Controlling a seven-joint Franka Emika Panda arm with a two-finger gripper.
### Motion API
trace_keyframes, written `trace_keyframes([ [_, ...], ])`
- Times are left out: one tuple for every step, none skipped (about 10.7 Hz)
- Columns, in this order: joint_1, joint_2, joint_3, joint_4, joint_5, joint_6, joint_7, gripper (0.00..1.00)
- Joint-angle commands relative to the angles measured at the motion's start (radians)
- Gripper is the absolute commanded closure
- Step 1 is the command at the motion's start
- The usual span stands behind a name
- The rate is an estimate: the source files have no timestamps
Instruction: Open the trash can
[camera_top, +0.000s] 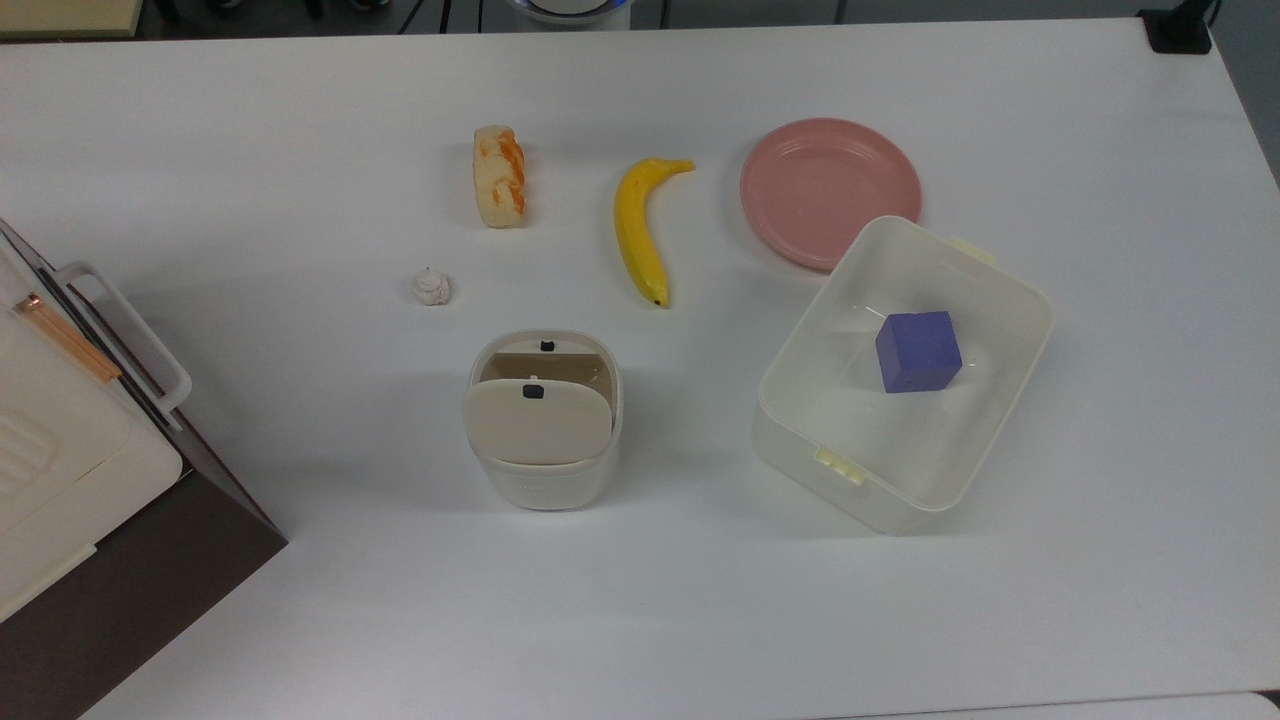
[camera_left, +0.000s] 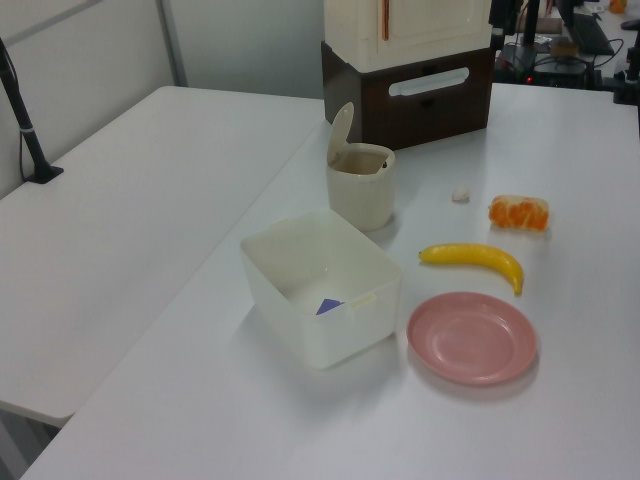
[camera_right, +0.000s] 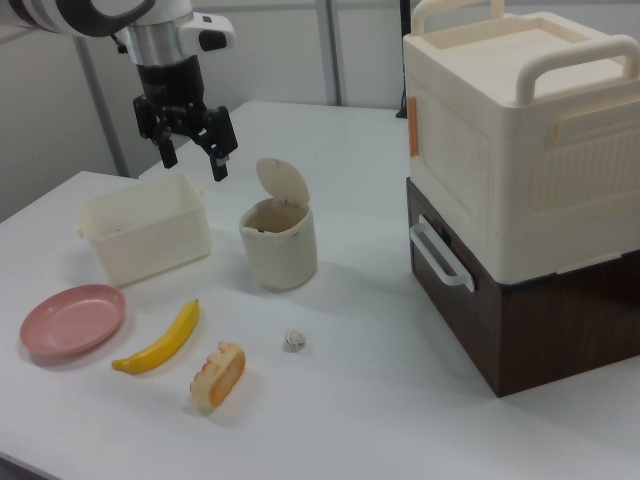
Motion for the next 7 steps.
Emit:
trace_keyframes([
  [0.020,-0.016,-0.016,-0.016,0.018,0.007,0.007,0.00],
  [0.020,-0.016,-0.016,-0.015,0.018,0.002,0.007,0.00],
  [0.020,-0.018,-0.016,-0.015,0.017,-0.004,0.009,0.00],
  [0.020,-0.018,-0.016,-0.015,0.016,-0.004,0.020,0.00],
  [0.020,-0.016,-0.016,-0.015,0.016,-0.001,0.035,0.00],
  [0.021,-0.016,-0.016,-0.015,0.015,-0.002,0.040,0.00],
  [0.021,-0.016,-0.016,-0.013,0.016,-0.001,0.041,0.00],
])
